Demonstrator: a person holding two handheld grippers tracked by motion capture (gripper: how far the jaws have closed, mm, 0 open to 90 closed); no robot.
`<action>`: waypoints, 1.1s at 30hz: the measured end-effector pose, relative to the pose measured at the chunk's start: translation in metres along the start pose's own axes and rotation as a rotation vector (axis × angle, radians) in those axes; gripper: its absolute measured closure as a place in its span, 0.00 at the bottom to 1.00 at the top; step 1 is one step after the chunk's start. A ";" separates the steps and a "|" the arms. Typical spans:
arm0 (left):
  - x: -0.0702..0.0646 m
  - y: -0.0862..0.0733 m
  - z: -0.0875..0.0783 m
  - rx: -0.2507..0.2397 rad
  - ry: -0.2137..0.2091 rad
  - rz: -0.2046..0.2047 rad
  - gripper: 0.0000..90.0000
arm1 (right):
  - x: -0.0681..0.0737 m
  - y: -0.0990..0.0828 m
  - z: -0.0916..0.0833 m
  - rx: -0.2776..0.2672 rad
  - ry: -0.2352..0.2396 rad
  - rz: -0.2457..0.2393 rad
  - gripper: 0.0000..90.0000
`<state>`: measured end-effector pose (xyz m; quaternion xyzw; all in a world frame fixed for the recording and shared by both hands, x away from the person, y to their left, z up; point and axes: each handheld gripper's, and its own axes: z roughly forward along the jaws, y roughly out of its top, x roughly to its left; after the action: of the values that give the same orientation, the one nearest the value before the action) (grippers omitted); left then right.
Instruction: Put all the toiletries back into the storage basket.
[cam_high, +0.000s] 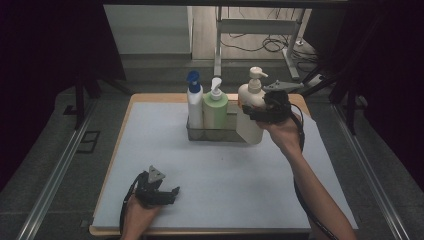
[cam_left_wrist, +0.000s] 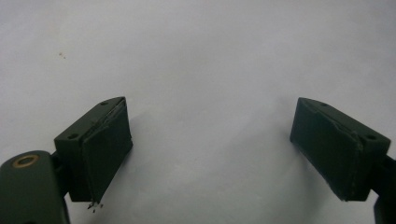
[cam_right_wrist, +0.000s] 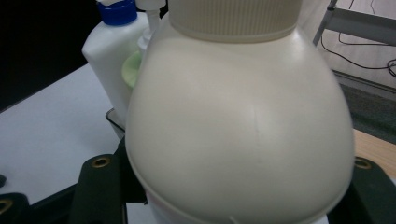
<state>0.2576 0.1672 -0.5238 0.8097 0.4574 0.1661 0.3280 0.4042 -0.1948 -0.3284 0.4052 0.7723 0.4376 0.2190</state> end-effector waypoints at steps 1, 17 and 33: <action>0.000 0.000 0.000 0.000 0.000 0.000 0.14 | -0.001 0.001 0.001 -0.001 -0.004 0.002 0.41; 0.000 0.000 0.000 0.000 0.000 0.000 0.14 | -0.016 0.011 0.027 -0.017 -0.047 0.032 0.42; 0.000 0.000 0.000 0.002 -0.002 -0.001 0.14 | -0.025 0.014 0.057 -0.024 -0.094 0.059 0.42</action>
<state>0.2575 0.1673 -0.5237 0.8099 0.4579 0.1646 0.3275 0.4640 -0.1833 -0.3464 0.4454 0.7434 0.4335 0.2470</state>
